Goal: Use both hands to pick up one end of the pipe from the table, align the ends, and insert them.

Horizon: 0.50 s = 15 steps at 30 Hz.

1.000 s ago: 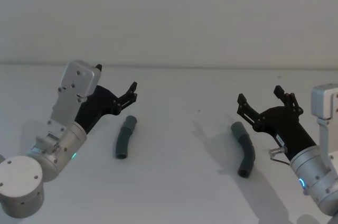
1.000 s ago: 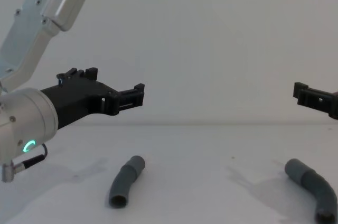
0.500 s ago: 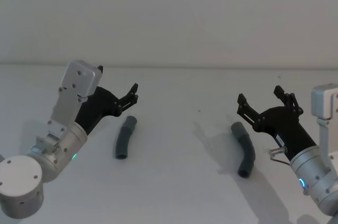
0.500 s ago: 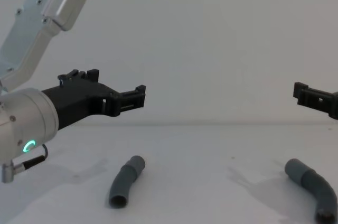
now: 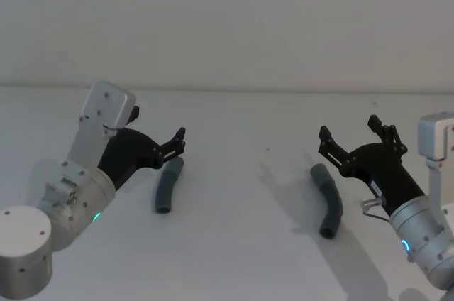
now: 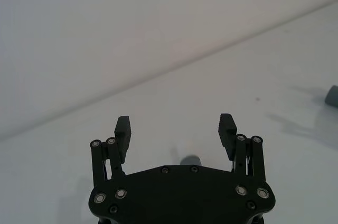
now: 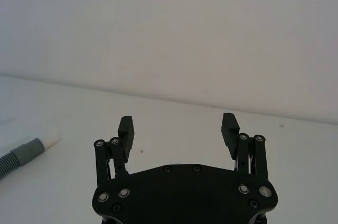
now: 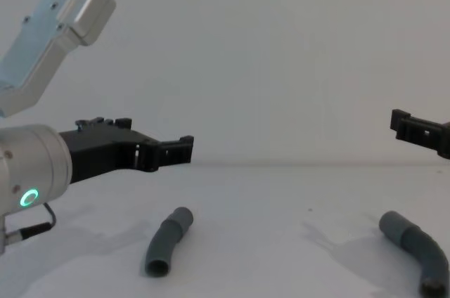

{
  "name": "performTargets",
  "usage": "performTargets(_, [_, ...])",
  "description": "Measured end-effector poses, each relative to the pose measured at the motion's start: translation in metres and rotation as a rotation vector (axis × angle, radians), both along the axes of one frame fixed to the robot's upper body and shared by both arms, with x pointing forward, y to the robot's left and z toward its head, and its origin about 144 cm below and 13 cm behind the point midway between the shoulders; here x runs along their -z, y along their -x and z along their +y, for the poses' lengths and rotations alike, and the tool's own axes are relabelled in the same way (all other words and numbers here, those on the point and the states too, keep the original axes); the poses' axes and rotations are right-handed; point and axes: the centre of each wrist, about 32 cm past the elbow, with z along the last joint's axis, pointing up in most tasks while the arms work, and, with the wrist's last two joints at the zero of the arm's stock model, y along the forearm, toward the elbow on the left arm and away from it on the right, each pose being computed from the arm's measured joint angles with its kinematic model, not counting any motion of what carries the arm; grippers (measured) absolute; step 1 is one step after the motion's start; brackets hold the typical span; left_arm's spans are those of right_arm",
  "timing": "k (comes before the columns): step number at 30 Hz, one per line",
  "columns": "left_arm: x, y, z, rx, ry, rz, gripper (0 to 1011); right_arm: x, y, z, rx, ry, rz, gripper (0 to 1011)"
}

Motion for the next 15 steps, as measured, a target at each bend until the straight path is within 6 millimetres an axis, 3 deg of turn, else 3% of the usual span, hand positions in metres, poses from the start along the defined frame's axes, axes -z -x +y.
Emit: performTargets(15, [-0.020, 0.011, -0.003, -0.025, -0.061, 0.179, 1001, 0.000, 0.000, 0.000, 0.000, 0.000, 0.000, 1003])
